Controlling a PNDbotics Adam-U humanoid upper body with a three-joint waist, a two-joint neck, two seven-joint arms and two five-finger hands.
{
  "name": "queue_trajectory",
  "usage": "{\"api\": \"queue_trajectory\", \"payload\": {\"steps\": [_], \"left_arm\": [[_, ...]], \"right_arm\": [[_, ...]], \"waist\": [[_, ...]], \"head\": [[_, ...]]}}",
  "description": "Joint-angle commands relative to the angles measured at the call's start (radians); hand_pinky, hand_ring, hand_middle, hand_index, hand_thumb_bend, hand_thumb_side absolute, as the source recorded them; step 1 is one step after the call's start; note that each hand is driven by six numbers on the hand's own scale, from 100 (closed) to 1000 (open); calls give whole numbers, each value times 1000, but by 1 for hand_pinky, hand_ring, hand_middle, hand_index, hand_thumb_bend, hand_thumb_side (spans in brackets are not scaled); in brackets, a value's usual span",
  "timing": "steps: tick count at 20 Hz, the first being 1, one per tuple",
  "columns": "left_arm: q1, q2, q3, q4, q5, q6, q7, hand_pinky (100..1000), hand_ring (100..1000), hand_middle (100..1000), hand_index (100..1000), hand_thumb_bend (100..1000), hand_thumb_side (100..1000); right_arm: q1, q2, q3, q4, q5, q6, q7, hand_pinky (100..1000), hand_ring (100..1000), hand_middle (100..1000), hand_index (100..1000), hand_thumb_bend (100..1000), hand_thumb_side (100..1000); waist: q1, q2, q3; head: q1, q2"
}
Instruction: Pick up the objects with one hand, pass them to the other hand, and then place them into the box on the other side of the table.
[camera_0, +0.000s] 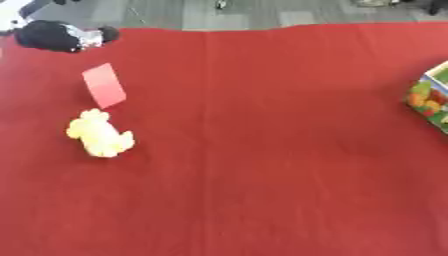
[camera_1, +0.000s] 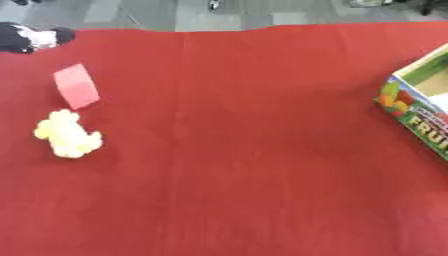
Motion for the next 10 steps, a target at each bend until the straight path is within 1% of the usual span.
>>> {"api": "queue_trajectory", "payload": {"steps": [1,2,3,5,6,8,9,10], "left_arm": [[-58,8,-7,91,-50,-36,-128,849,823,768,885,738,685],[-75,-1,-10,113,-67,-49,-166,851,824,770,882,760,682],[-91,-9,-12,133,-89,-62,-200,855,827,776,874,797,656],[-118,-24,-17,164,-143,-86,-251,861,833,787,869,840,595],[-129,-31,-21,179,-175,-98,-275,867,838,793,863,849,539],[-148,-43,-22,208,-234,-123,-321,873,843,798,859,787,390],[-156,-48,-21,223,-260,-133,-339,876,845,800,859,759,292],[-163,-53,-18,238,-284,-141,-355,878,846,801,855,740,219]], "right_arm": [[-5,-21,-5,-17,12,-3,-1,988,1000,846,917,100,568],[-4,-20,-3,-15,15,-3,1,988,1000,845,917,100,567],[-3,-20,-1,-14,18,-4,4,988,1000,843,916,100,571],[-3,-19,1,-10,25,-5,7,988,1000,842,916,100,575],[-4,-18,2,-9,27,-5,9,989,1000,841,916,100,574],[-3,-18,4,-8,31,-7,11,989,1000,838,915,100,576],[-3,-18,5,-7,33,-8,12,989,1000,838,915,100,575],[-3,-18,5,-7,35,-8,13,989,1000,837,915,100,576]], "waist": [[-5,-18,0],[-6,-18,0],[-6,-18,1],[-7,-18,1],[-7,-18,0],[-7,-18,-1],[-6,-18,-1],[-6,-18,-2]], "head": [[5,-7],[6,-7],[8,-7],[10,-5],[12,-6],[14,-6],[15,-5],[16,-5]]}}
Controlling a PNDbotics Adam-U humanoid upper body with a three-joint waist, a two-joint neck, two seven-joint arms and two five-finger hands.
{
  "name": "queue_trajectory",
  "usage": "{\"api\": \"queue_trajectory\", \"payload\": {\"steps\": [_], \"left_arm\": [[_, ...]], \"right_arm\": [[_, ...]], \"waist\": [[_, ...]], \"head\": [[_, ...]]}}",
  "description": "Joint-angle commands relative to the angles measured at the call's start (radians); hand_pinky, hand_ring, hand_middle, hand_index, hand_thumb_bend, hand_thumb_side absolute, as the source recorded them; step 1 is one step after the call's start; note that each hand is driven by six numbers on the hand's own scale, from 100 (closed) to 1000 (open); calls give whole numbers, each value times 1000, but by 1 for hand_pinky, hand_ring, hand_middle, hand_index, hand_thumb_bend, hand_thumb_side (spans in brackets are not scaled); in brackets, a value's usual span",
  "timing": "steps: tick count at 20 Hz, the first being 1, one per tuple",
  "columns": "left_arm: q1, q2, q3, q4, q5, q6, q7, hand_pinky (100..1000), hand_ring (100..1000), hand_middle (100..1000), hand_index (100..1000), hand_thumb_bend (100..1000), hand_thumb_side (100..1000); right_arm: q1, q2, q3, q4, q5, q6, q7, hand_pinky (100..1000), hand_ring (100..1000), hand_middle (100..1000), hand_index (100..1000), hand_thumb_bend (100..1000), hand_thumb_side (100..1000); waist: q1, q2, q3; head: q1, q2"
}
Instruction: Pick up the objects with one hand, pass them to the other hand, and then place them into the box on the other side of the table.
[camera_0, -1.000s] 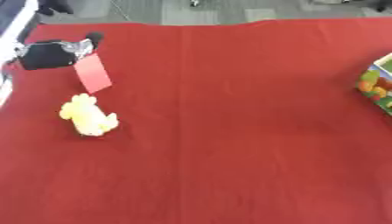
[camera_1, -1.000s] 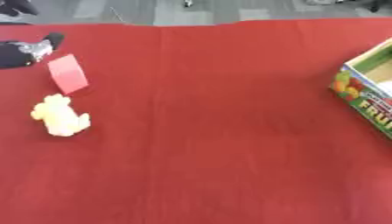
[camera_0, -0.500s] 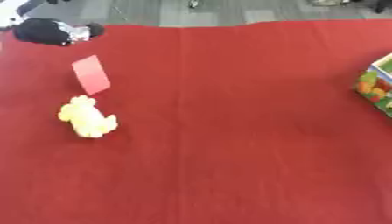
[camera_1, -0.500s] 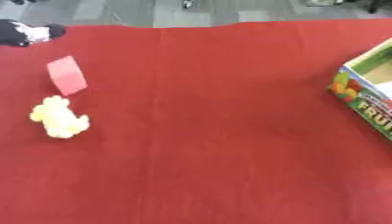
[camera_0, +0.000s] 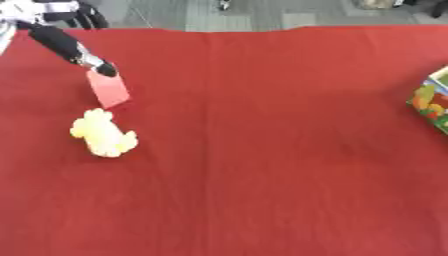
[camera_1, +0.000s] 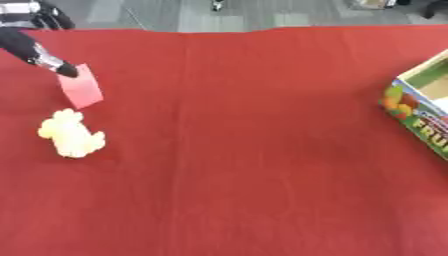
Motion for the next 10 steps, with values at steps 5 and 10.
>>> {"api": "queue_trajectory", "payload": {"steps": [5,10], "left_arm": [[-58,-9,18,79,-147,-41,-87,886,851,810,844,734,100],[-74,-27,32,111,-157,-31,-79,891,851,799,851,682,100]], "right_arm": [[-6,-24,-5,-6,18,-5,8,990,1000,832,913,100,585],[-6,-22,-3,-7,28,-7,9,990,1000,830,912,100,584]], "waist": [[1,-15,-3],[-1,-9,-7]], "head": [[11,-4],[16,-9]]}}
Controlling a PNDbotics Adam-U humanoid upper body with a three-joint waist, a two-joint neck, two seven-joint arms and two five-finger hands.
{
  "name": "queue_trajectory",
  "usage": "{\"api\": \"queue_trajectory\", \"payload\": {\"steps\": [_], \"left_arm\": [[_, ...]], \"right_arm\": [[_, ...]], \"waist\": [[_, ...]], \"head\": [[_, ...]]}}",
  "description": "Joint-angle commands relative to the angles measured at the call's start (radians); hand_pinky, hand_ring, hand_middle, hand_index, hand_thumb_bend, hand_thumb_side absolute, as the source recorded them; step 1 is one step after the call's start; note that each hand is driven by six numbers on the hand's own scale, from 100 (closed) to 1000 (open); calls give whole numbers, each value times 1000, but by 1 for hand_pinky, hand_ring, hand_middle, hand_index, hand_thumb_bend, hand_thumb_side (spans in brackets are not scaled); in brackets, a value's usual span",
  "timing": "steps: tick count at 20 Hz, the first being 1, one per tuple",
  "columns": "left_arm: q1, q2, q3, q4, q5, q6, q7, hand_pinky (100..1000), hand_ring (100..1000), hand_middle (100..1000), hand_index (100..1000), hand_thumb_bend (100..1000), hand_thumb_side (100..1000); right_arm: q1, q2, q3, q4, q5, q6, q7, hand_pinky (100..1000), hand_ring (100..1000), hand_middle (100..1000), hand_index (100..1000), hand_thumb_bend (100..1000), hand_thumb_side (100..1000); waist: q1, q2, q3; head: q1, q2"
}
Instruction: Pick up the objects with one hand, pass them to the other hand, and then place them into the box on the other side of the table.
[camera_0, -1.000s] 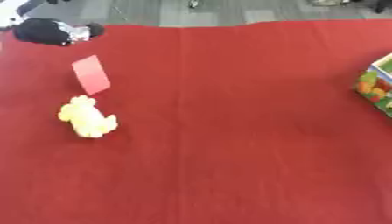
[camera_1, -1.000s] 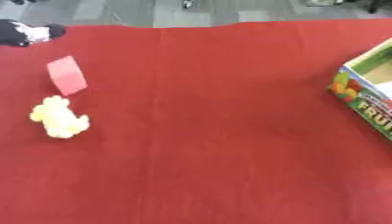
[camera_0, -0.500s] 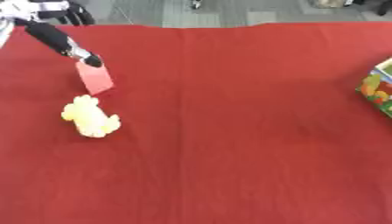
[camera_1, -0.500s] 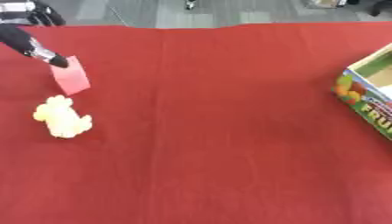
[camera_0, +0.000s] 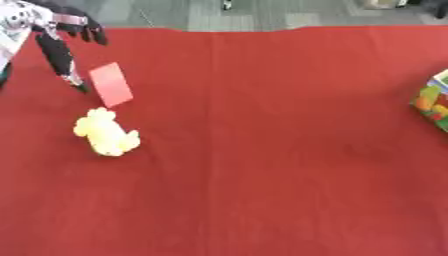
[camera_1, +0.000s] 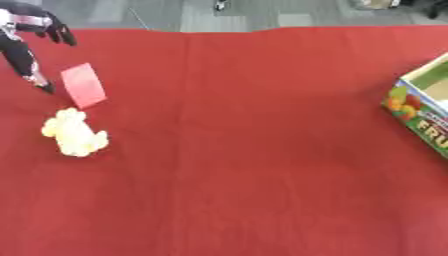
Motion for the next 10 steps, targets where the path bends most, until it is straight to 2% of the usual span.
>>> {"api": "queue_trajectory", "payload": {"steps": [1,5,6,10], "left_arm": [[-31,12,22,15,-2,12,-1,893,852,801,850,687,100],[-46,-1,32,42,-12,46,-2,898,856,803,858,675,161],[-48,-4,36,50,-11,56,-4,902,858,806,862,677,219],[-53,-12,48,70,-2,111,4,914,865,806,880,691,342]], "right_arm": [[-7,-22,-8,-7,11,-5,2,990,1000,830,912,100,584],[-8,-20,-7,-7,20,-7,3,990,1000,829,911,100,585],[-8,-20,-7,-7,22,-7,3,990,1000,828,911,100,585],[-7,-19,-6,-5,33,-9,3,990,1000,827,910,100,589]], "waist": [[-2,-12,-2],[-5,-6,-5],[-5,-5,-5],[-6,0,-7]], "head": [[7,-12],[12,-17],[13,-18],[17,-21]]}}
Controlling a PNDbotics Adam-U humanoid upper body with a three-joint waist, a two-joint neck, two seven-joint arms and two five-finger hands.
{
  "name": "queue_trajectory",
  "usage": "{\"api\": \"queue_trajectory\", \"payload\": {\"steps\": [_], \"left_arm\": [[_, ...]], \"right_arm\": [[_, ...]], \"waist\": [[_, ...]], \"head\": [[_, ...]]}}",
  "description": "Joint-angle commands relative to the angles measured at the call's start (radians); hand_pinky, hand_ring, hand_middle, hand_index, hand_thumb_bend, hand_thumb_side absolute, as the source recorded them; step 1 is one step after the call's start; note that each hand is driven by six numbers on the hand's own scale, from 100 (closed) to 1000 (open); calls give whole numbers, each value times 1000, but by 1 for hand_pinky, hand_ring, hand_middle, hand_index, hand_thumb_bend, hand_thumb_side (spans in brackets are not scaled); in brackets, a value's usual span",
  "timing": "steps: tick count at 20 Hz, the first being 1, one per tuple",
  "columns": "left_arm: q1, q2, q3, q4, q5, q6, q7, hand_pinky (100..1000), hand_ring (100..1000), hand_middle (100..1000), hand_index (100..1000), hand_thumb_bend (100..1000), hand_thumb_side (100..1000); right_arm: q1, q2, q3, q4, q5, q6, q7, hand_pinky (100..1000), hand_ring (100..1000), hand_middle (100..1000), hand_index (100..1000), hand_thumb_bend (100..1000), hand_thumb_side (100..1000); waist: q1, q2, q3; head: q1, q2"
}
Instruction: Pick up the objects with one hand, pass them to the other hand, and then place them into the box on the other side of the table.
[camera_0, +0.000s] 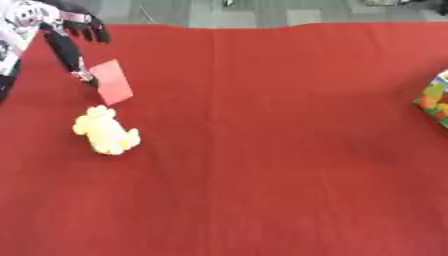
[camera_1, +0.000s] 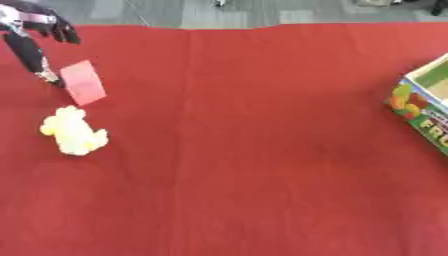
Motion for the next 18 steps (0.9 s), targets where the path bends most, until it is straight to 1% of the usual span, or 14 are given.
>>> {"api": "queue_trajectory", "payload": {"steps": [1,5,8,14,18], "left_arm": [[-27,18,20,5,4,41,4,915,865,804,880,691,363],[-25,18,24,14,-3,75,5,919,868,806,882,717,400],[-24,18,27,21,-12,89,3,919,869,807,882,736,428],[-20,20,37,34,-39,106,13,923,875,814,890,764,424],[-19,21,45,46,-60,116,25,922,874,815,889,770,427]], "right_arm": [[-6,-20,-7,-4,12,-6,1,990,1000,827,910,100,590],[-6,-19,-7,-4,19,-7,1,991,1000,826,909,100,590],[-6,-18,-7,-2,23,-8,-1,991,1000,826,908,100,590],[-6,-16,-5,0,35,-8,-1,991,1000,824,907,100,598],[-6,-15,-3,0,42,-10,1,991,1000,824,906,100,597]], "waist": [[-4,-13,-2],[-6,-10,-3],[-7,-7,-4],[-7,-1,-7],[-6,4,-9]], "head": [[6,-13],[8,-14],[11,-16],[13,-20],[27,-21]]}}
